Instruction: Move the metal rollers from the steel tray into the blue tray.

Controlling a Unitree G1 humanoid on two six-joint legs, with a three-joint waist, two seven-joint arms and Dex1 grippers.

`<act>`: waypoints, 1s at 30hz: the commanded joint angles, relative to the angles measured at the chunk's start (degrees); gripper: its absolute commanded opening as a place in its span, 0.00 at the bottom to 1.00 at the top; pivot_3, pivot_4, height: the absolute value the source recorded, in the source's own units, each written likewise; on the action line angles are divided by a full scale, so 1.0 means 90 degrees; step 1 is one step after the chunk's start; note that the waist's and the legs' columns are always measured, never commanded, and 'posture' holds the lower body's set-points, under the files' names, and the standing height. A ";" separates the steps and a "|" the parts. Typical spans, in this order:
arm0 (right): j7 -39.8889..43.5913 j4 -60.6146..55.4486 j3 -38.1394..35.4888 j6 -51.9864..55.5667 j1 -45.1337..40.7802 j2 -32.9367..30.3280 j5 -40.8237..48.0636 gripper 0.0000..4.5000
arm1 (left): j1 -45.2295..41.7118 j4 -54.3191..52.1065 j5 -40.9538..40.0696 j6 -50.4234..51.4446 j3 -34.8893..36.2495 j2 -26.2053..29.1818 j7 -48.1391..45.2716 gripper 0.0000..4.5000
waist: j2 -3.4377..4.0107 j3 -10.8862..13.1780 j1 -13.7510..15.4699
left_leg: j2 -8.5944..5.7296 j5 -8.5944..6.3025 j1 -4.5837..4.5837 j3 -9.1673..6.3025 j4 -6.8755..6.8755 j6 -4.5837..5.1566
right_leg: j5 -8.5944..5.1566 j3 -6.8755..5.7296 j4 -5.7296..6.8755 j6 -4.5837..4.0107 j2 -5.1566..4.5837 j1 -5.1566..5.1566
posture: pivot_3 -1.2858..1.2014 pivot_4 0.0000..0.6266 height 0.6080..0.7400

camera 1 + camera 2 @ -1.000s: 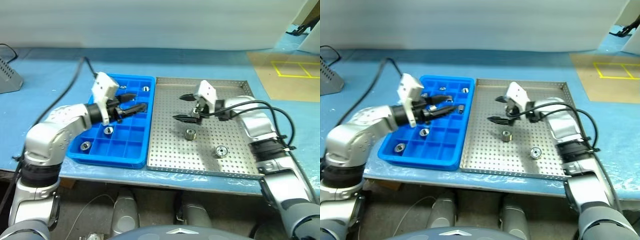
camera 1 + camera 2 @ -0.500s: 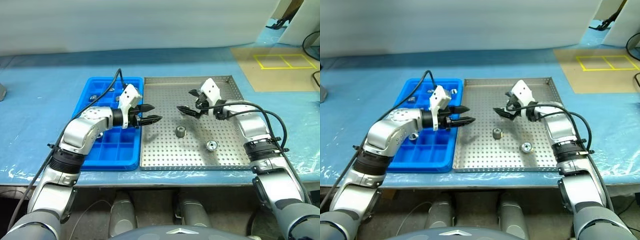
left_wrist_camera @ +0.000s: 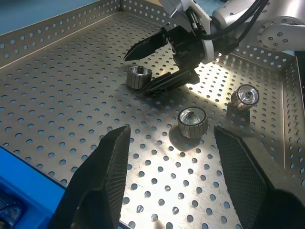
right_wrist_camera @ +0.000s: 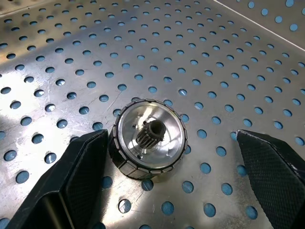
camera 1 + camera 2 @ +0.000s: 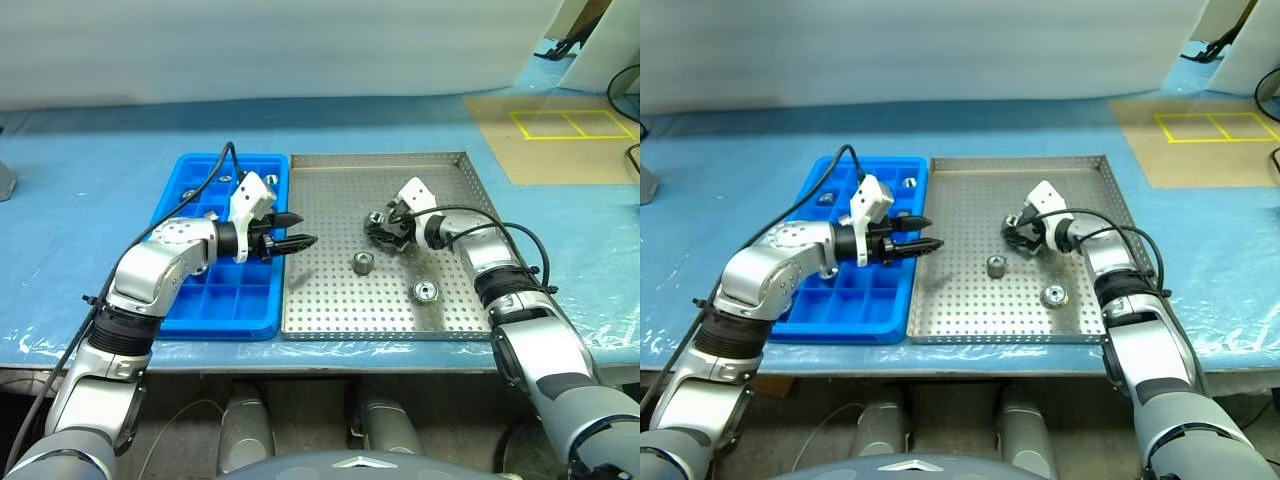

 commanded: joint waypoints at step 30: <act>0.1205 -0.2699 0.0593 0.0641 -0.0320 0.1380 0.0348 0.39 | 0.0685 -0.0313 0.0041 -0.0403 0.1540 0.1262 0.0090 0.67 | 0.0000 0.0008 0.0032 | 0.0004 0.0000 -0.0012 0.0001 -0.0030 -0.0002 | -0.0004 0.0001 -0.0012 -0.0001 0.0007 -0.0024 | 0.55 0.24 1.00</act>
